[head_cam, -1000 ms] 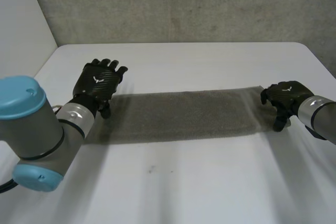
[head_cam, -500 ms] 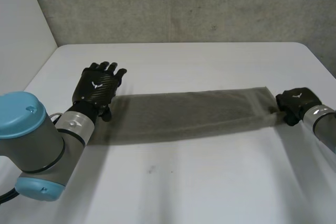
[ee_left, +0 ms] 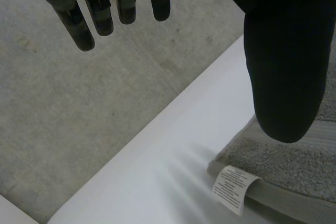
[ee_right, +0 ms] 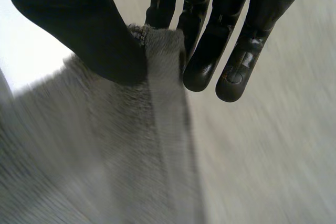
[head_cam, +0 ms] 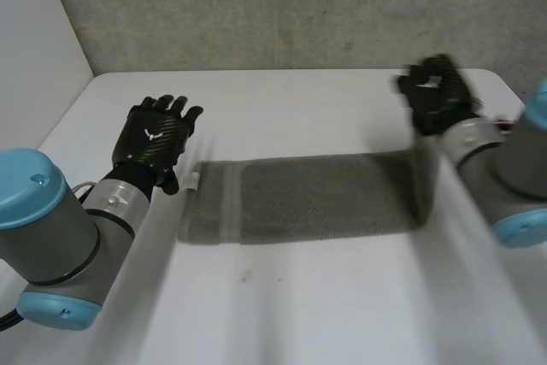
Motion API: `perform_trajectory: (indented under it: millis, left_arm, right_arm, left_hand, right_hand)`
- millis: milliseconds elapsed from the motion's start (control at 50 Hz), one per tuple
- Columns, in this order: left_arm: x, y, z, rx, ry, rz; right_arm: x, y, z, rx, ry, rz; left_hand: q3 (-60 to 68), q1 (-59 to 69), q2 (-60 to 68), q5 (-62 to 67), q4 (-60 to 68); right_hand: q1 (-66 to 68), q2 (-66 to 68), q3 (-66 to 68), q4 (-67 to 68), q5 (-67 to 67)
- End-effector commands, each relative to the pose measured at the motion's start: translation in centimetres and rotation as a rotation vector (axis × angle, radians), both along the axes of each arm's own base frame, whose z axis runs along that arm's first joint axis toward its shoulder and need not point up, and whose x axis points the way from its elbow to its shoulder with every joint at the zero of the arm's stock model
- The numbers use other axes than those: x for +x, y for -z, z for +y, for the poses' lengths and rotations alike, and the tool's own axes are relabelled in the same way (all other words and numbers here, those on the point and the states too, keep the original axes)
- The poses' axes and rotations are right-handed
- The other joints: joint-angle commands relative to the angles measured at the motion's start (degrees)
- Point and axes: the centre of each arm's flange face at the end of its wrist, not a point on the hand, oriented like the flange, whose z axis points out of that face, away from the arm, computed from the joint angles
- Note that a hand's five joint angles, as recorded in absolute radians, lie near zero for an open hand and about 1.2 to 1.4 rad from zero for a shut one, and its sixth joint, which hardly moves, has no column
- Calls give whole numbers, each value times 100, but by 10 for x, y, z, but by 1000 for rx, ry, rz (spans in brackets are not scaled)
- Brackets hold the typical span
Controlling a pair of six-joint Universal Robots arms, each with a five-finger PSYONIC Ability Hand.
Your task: Fold the laundry
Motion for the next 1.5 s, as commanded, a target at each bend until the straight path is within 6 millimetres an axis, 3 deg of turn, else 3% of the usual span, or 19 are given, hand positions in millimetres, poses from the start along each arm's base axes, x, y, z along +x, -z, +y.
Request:
perform_trajectory:
  millis: [20,60,220,340,520,680,700,720,740,760,780,880,920,940,1020,1160,1240,1360,1500]
  left_arm:
    - [1,-8,1,-23,-5,11]
    - [4,-9,-1,-28,-18,12]
    - [19,-17,-9,-47,-103,22]
    - [29,-24,-15,-55,-159,61]
    - [37,-31,-19,-56,-185,111]
    - [37,-32,-18,-59,-187,112]
    - [37,-32,-18,-55,-182,112]
    - [37,-31,-18,-55,-182,112]
    - [37,-30,-17,-51,-181,110]
    - [36,-29,-16,-46,-178,110]
    - [36,-29,-16,-46,-178,110]
    - [32,-26,-10,-26,-158,124]
    - [26,-25,-3,-7,-133,155]
    - [26,-25,-3,-7,-133,155]
    - [14,-26,7,22,-82,220]
    - [-1,-16,13,80,4,262]
    - [-9,16,8,152,8,210]
    - [-13,34,1,170,4,146]
    - [-13,49,-1,166,2,50]
  right_arm:
    - [89,20,73,-20,-383,-22]
    - [115,42,98,1,-494,-5]
    - [159,94,144,81,-650,35]
    - [173,99,147,67,-656,27]
    - [195,81,142,27,-618,-16]
    - [195,112,170,139,-702,66]
    - [195,114,172,152,-707,73]
    - [195,114,172,152,-707,73]
    - [194,113,172,154,-701,75]
    - [192,108,171,155,-684,68]
    - [192,108,171,155,-684,68]
    - [176,66,160,136,-601,10]
    - [146,41,133,182,-484,-73]
    - [146,41,133,183,-484,-73]
    - [102,19,108,298,-329,-230]
    - [49,47,89,492,-137,-243]
    - [27,69,88,581,-62,-207]
    - [11,86,82,622,-6,-197]
    - [3,101,70,611,21,-215]
  left_hand:
    - [43,8,56,-132,40]
    - [43,8,56,-132,40]
    - [43,8,56,-132,40]
    - [43,8,56,-132,40]
    - [43,8,56,-132,40]
    - [43,8,56,-132,40]
    - [43,8,56,-132,40]
    - [43,8,56,-132,40]
    - [43,8,56,-132,40]
    - [43,8,56,-132,40]
    - [43,8,56,-132,40]
    - [43,8,56,-132,40]
    - [43,8,56,-132,40]
    - [43,8,56,-132,40]
    - [43,8,56,-132,40]
    - [48,12,60,-128,45]
    - [165,129,177,-11,162]
    - [182,147,195,7,179]
    - [166,130,178,-10,162]
  right_hand:
    - [2515,1260,1175,1171,1360]
    - [2515,1260,1175,1171,1360]
    - [2515,1260,1175,1171,1360]
    - [2515,1260,1175,1171,1360]
    - [2515,1260,1175,1171,1360]
    - [2515,1260,1175,1171,1360]
    - [440,-816,-901,-905,-716]
    - [419,-837,-922,-926,-736]
    - [-3145,-4401,-4486,-4490,-4300]
    - [-4485,-5740,-5825,-5829,-5640]
    - [-4485,-5740,-5825,-5829,-5640]
    - [-4485,-5740,-5825,-5829,-5640]
    - [-4485,-5740,-5825,-5829,-5640]
    - [-4485,-5740,-5825,-5829,-5640]
    - [-4485,-5740,-5825,-5829,-5640]
    - [-4485,-5740,-5825,-5829,-5640]
    - [-4379,-5635,-5720,-5724,-5534]
    - [-3400,-4655,-4741,-4744,-4555]
    - [-546,-1801,-1886,-1890,-1701]
